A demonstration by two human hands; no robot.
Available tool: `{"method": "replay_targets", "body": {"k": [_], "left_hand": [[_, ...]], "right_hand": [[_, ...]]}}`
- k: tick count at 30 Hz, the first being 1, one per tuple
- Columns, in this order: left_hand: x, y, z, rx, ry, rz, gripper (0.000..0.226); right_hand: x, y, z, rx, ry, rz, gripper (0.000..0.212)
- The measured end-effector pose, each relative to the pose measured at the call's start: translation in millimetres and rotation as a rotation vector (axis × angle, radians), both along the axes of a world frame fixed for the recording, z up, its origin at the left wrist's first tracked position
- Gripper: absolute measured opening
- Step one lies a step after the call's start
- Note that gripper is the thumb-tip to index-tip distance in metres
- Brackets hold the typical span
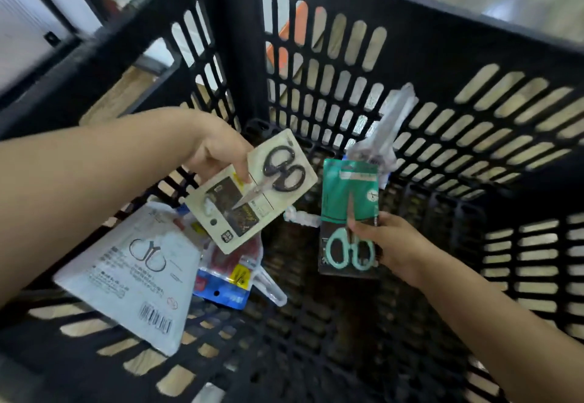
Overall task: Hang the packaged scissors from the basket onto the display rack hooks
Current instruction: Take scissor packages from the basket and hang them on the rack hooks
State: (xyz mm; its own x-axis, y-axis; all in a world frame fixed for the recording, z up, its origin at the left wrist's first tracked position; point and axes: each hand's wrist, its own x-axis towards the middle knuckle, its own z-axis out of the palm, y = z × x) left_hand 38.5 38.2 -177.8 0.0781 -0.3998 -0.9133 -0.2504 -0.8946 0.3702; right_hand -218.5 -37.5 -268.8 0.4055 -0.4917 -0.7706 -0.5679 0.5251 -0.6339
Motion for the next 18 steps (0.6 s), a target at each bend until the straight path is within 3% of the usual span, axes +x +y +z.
{"method": "replay_targets", "body": {"k": [6, 10, 14, 18], "left_hand": [[-20.7, -7.7, -25.1, -0.043, -0.006, -0.001, 0.025], [-27.8, -6.0, -56.3, 0.02, -0.188, -0.11, 0.036], [-37.5, -5.9, -68.7, 0.076, -0.37, -0.23, 0.054], [-32.3, -9.9, -57.6, 0.051, -0.266, -0.228, 0.057]], "right_hand": [[-2.3, -4.5, -8.2, 0.072, -0.025, -0.089, 0.027], [-11.0, -1.6, -23.3, 0.016, 0.093, -0.063, 0.021], [-14.4, -2.0, -26.4, 0.03, 0.082, -0.08, 0.011], [-14.1, -4.5, -25.3, 0.047, 0.075, -0.087, 0.013]]}}
